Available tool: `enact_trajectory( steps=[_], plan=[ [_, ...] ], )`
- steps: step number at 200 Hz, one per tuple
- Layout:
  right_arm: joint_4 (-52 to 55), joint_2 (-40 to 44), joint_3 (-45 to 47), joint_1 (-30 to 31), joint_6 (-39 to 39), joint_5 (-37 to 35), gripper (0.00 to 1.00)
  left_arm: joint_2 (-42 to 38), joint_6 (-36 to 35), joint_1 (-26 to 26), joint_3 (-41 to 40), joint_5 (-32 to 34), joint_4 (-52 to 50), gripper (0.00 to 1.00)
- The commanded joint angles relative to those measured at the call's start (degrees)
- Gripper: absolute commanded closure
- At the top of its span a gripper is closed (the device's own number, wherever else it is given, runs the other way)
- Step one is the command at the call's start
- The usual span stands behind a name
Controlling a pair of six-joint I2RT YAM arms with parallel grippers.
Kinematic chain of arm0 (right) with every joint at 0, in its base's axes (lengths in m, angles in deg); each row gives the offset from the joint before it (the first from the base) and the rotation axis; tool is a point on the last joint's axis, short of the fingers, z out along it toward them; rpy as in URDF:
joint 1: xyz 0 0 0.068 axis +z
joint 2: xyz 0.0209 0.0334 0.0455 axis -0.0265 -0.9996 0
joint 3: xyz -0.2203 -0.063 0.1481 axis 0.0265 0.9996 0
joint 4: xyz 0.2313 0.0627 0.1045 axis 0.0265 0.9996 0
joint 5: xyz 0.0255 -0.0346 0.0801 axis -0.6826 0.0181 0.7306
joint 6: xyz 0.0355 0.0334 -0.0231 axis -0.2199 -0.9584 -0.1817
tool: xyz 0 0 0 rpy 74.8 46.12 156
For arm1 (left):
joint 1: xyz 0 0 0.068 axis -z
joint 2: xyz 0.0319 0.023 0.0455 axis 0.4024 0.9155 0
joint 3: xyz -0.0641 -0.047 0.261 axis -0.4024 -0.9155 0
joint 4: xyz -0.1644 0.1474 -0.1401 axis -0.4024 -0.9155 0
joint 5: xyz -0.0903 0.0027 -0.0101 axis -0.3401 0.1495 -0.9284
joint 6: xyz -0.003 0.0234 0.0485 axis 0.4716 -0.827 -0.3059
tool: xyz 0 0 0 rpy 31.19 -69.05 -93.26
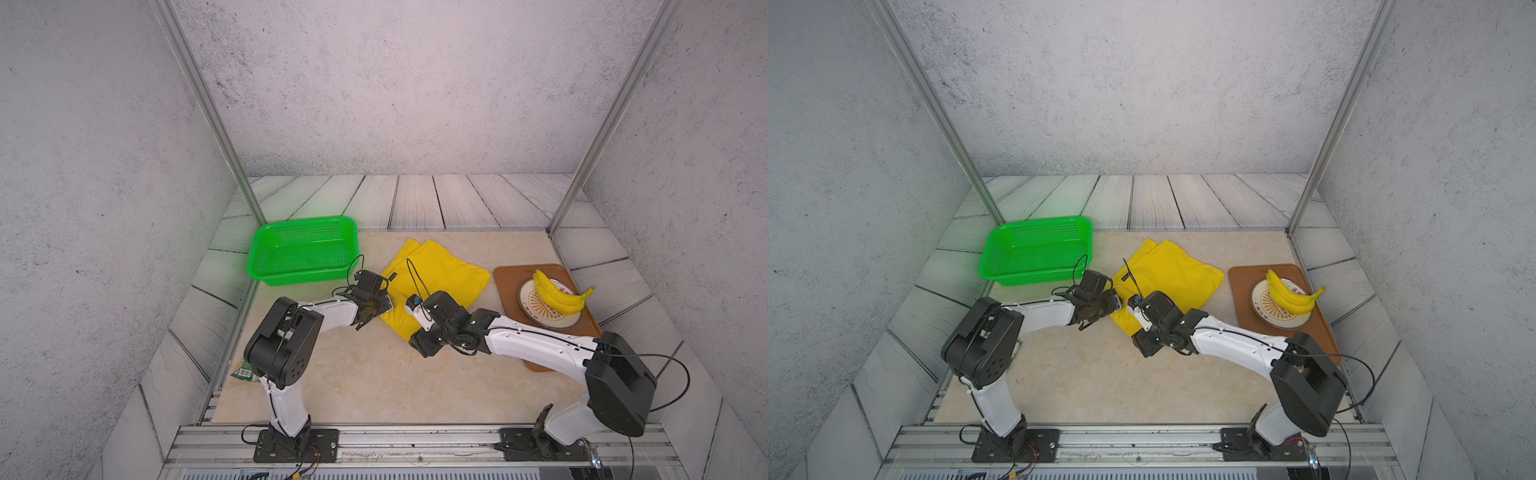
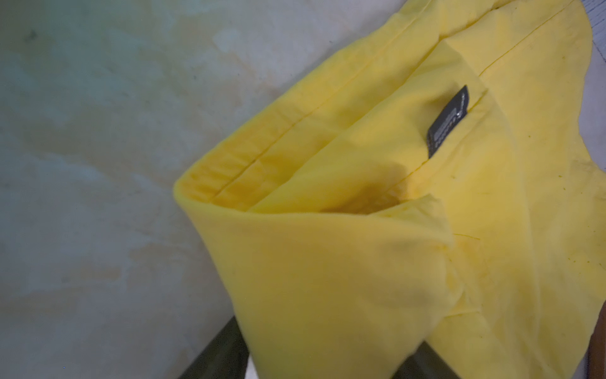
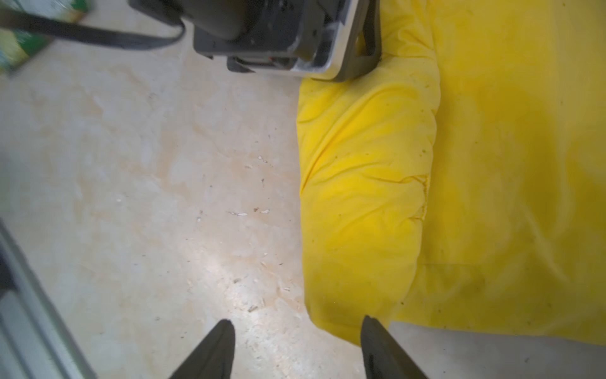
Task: Roll up the shorts
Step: Roll the shorts at the center of the board.
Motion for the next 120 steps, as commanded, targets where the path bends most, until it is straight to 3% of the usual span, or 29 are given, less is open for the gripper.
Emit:
enact_trajectory(
  steps=[1,22,28,58,69,96,102,120],
  plan=[
    [0.12,-3.04,-2.48,2.07,5.32,-8.50,0.34,2.83,0.56,1.61,-3.81,-4.24,-9.87,0.31],
    [0.14,-6.08,-4.44,5.00,7.93,-13.05,0.33,2.54,0.93,1.99,-4.78,-4.88,-9.78,0.31],
    [0.28,-6.99,-5.08,5.73,8.12,-14.71,0.29,2.40,1.12,2.03,-5.15,-5.10,-9.66,0.31],
    [-0.47,-10.07,-6.99,6.60,8.60,-16.42,0.28,1.48,1.35,2.03,-6.31,-5.71,-8.95,0.32],
    [-1.49,-10.73,-6.90,6.77,8.56,-18.00,0.18,1.26,1.31,2.03,-6.44,-5.62,-8.95,0.32],
    [-0.67,-13.96,-8.90,6.74,8.83,-18.85,0.17,0.90,1.36,2.04,-6.24,-5.75,-9.07,0.32],
    [-0.82,-14.70,-9.13,6.83,8.83,-19.73,0.07,0.79,1.26,2.05,-6.22,-5.79,-9.00,0.32],
    [-0.26,-17.14,-10.21,6.99,9.80,-19.90,0.06,0.43,1.26,1.97,-6.01,-5.88,-9.08,0.32]
  ],
)
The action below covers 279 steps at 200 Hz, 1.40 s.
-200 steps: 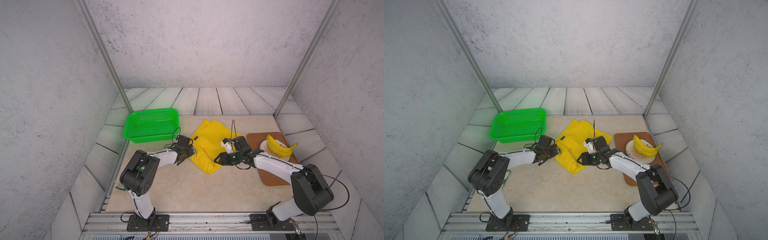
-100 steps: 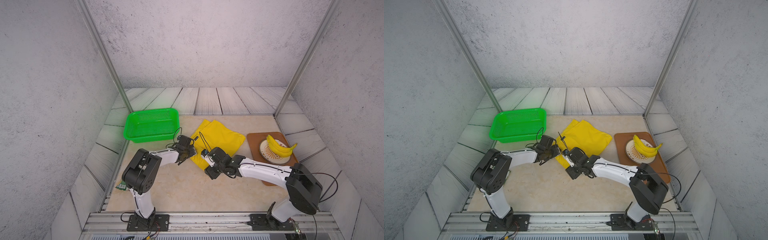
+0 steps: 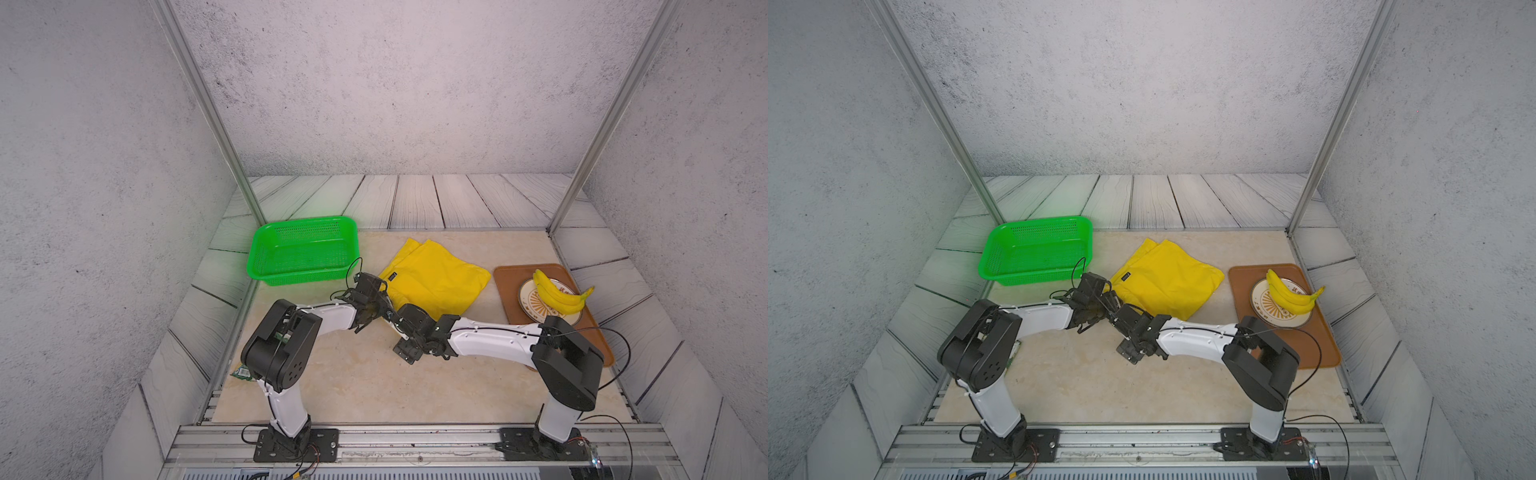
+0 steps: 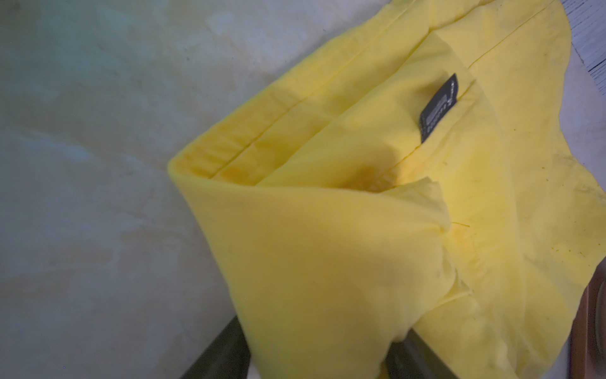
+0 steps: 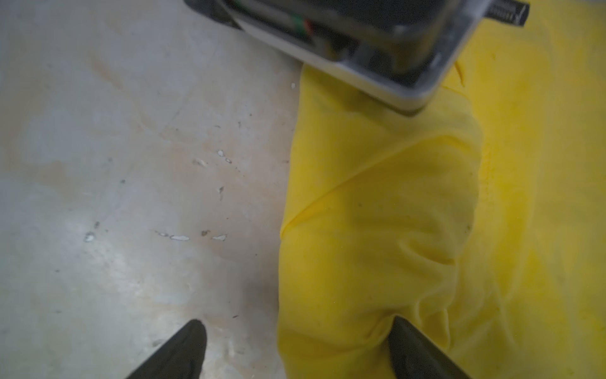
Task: Roll up the shorts
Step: Roll the shorts at the center of the board.
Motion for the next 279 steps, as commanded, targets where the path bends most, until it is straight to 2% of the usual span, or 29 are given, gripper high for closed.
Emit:
enact_trajectory(
  steps=[1,38,91,106,119,140,152,163,217,279],
  plan=[
    [-0.41,-3.09,-1.88,0.25,1.31,-2.93,0.06,1.91,0.41,1.66,-3.07,-4.67,-12.03,0.32],
    [-2.66,-6.52,-2.08,0.43,2.49,-7.65,0.06,1.47,0.38,1.42,-3.01,-4.59,-12.29,0.32],
    [-8.87,-12.08,-0.15,0.12,0.98,-15.12,0.19,0.89,0.48,0.75,-4.06,-5.27,-11.84,0.33],
    [-9.44,-12.91,0.29,-0.37,0.62,-13.96,0.31,0.76,0.48,0.54,-4.15,-5.43,-11.80,0.33],
    [-9.31,-13.25,0.39,-0.87,0.08,-12.24,0.48,0.73,0.62,0.36,-4.32,-5.76,-11.64,0.33],
    [-8.72,-13.17,0.38,-1.66,-0.45,-7.61,0.76,-0.08,1.02,-0.13,-4.87,-6.03,-11.24,0.33],
    [-7.96,-12.58,0.39,-2.10,-0.80,-4.31,0.85,-0.89,1.33,-0.65,-5.15,-6.20,-11.22,0.33],
    [-6.84,-11.67,0.32,-2.62,-1.47,0.38,0.89,-2.13,1.69,-1.31,-5.57,-6.16,-11.43,0.32],
    [-0.84,-7.54,0.28,-3.75,-6.51,23.13,0.94,-14.05,3.58,-7.14,-9.08,-3.47,-15.81,0.26],
    [-2.16,-4.60,2.50,-6.88,-13.85,46.28,0.95,-28.75,2.07,-9.24,-11.61,0.82,-23.03,0.25]
  ],
)
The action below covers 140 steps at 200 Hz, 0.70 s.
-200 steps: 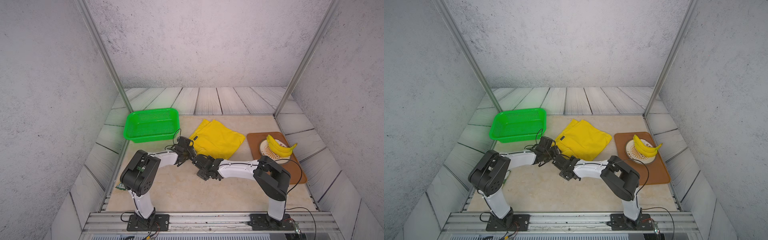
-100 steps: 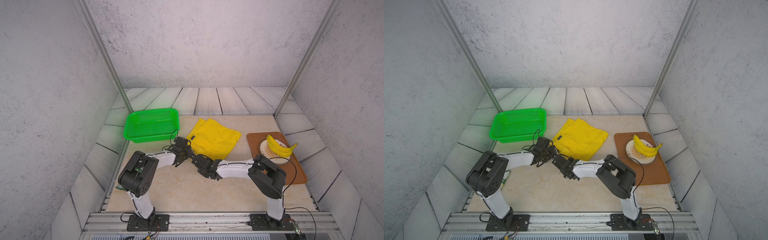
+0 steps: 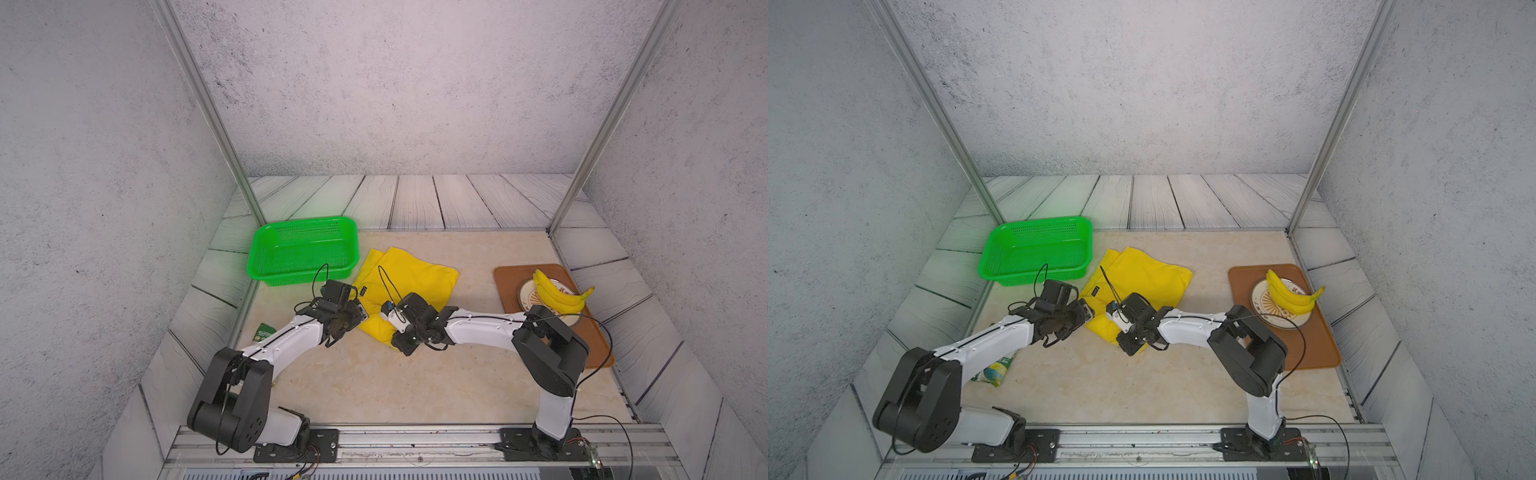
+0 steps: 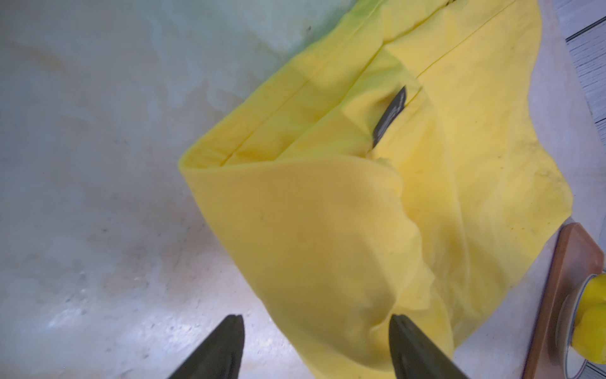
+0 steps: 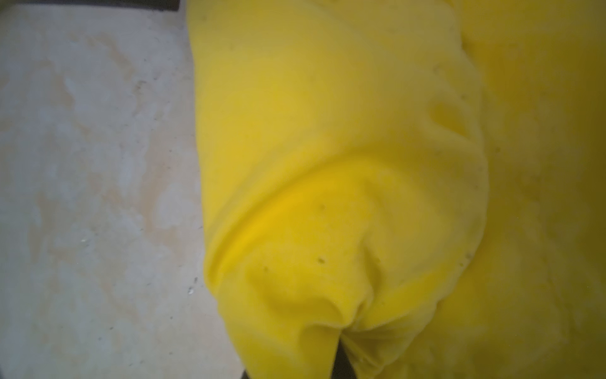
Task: Roll up the shorts
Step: Roll the shorts at the center of the board.
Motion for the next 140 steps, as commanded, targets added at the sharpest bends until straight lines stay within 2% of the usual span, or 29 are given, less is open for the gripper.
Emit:
enact_trajectory(
  steps=[1,27,43,61,79,89,103,122,140],
  plan=[
    [6.09,-0.16,2.39,-0.69,-5.09,15.80,0.95,-4.15,-1.39,-0.80,-1.47,2.33,-5.79,0.25],
    [4.86,-0.67,2.50,-3.45,-9.25,25.45,0.96,-9.82,-2.01,-1.03,-3.36,3.72,-8.01,0.25],
    [-0.14,-1.45,3.93,-5.81,-15.07,32.82,0.96,-13.08,-2.35,-1.02,-4.73,3.58,-8.68,0.27],
    [-4.65,-3.37,4.93,-8.23,-21.61,38.02,0.97,-16.80,-2.59,-1.02,-7.29,2.82,-8.19,0.28],
    [-14.56,-6.03,7.58,-11.00,-31.85,43.44,0.98,-19.47,-2.40,-0.93,-9.81,2.46,-7.02,0.29],
    [-23.63,-7.87,9.62,-12.48,-39.29,46.22,0.99,-20.18,-2.29,-0.93,-10.67,2.44,-6.68,0.30],
    [-34.24,-10.43,11.59,-13.96,-47.70,48.08,0.99,-19.89,-2.23,-0.93,-11.75,1.28,-4.71,0.30],
    [-43.07,-13.36,13.22,-15.72,-55.83,49.16,0.99,-17.32,-1.79,-0.81,-11.66,0.02,-1.60,0.30],
    [-45.19,-14.63,13.64,-17.04,-58.01,49.43,0.99,-13.65,-1.55,-0.58,-10.84,-0.46,2.63,0.29]
  ],
)
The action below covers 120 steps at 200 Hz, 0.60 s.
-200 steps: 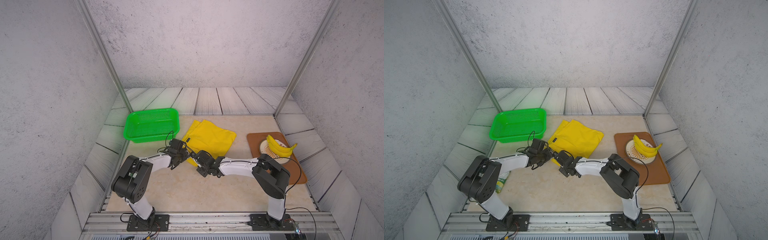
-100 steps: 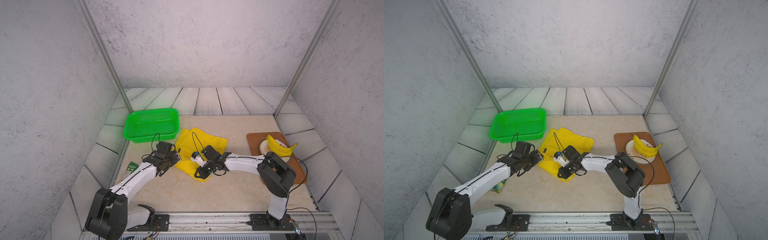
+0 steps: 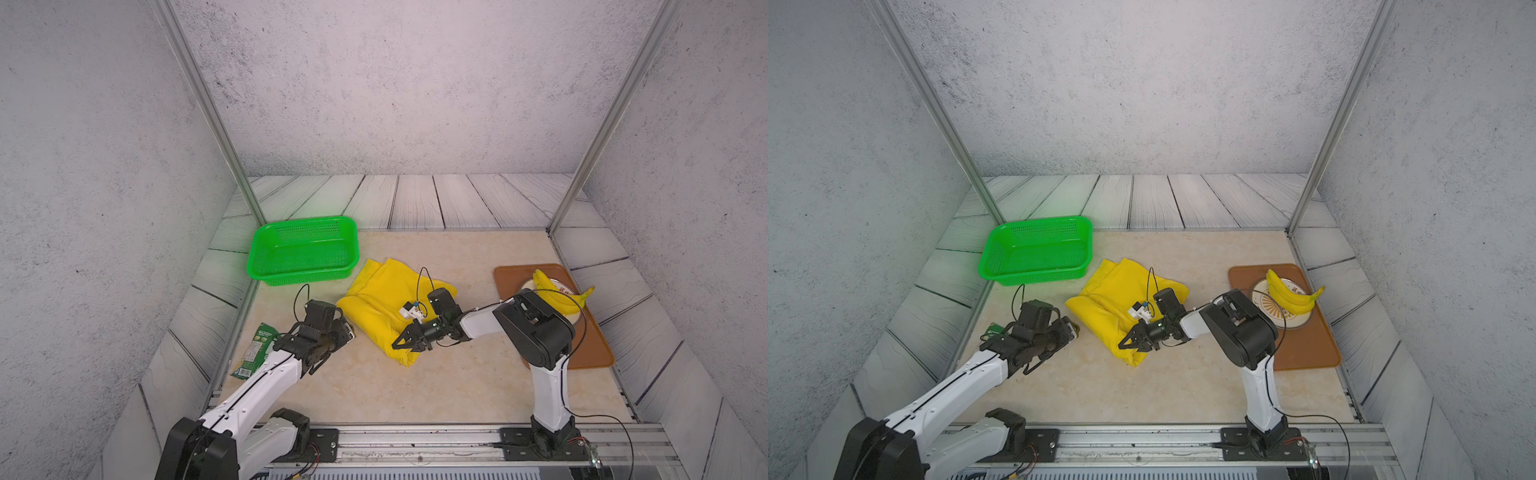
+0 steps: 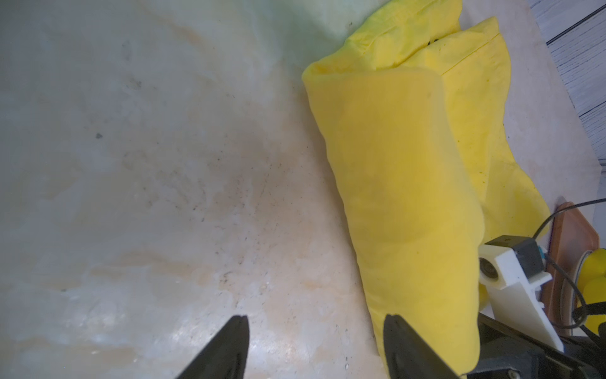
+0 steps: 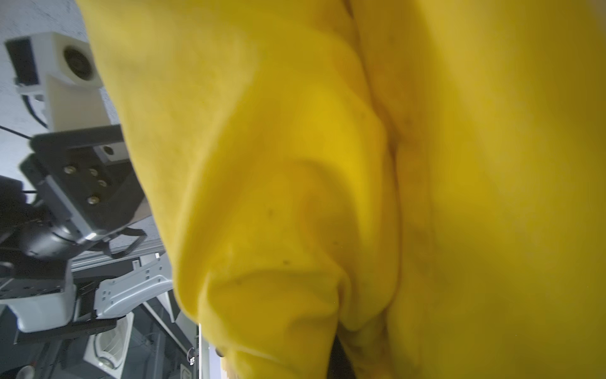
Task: Roll up the shorts
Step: Roll the shorts at the center of the board.
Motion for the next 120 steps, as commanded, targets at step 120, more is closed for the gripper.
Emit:
enact_trajectory(
  steps=[120],
  plan=[
    [-6.87,-5.10,1.69,-5.82,-13.15,-0.69,0.97,21.84,-0.97,3.35,8.66,1.02,23.96,0.26]
  ],
)
